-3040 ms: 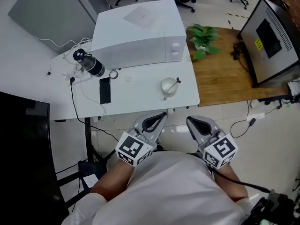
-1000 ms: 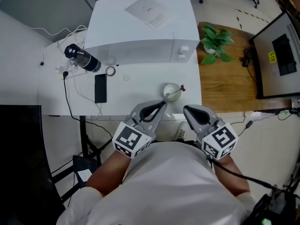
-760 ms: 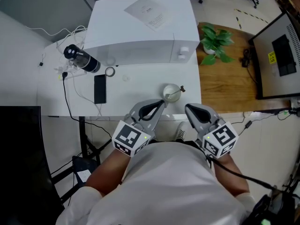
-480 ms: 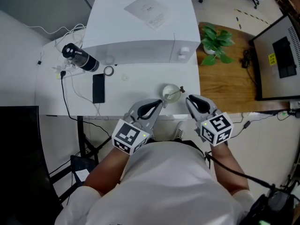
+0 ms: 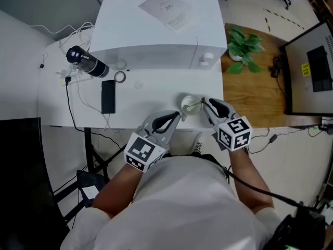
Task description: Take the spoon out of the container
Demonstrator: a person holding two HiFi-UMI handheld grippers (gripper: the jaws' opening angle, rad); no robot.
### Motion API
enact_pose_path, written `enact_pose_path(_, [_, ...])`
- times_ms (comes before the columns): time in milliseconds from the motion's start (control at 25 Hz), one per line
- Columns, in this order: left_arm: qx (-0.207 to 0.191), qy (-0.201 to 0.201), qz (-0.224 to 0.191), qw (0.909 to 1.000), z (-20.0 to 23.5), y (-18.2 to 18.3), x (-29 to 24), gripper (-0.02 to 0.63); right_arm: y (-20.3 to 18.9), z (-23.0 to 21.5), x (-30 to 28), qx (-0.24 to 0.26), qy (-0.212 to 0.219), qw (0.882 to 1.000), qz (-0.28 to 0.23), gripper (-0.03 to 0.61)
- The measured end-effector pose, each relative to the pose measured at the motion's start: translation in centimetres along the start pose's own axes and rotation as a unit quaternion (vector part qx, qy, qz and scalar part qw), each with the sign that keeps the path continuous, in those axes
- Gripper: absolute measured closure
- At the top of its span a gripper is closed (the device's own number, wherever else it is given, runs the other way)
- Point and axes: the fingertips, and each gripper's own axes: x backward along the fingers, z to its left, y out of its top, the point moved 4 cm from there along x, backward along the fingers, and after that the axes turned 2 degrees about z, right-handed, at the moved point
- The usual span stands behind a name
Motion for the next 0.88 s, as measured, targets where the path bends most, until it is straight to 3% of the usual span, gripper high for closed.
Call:
enact_pose_path(320, [0.012,0.003,0.015,0.9998,1.1,-0.9,-0.7,0.611,-1.0,-0.8,-1.8,-0.025,0.008,1.0,0.016,0.466])
enact_pose_path(680, [0.023,0.008,0.02,0.9995,1.6,-1.2,-0.4,0.611,-1.9,-0.5,-3.1,-0.019,0.013,0.999,0.037,0.467])
enact_pose_path(880, [0.021,0.008,0.02,0.9995,1.5,-1.1,0.1,0.611,-1.8,-0.4,-3.3,-0.009,0.008,0.999,0.041,0.517])
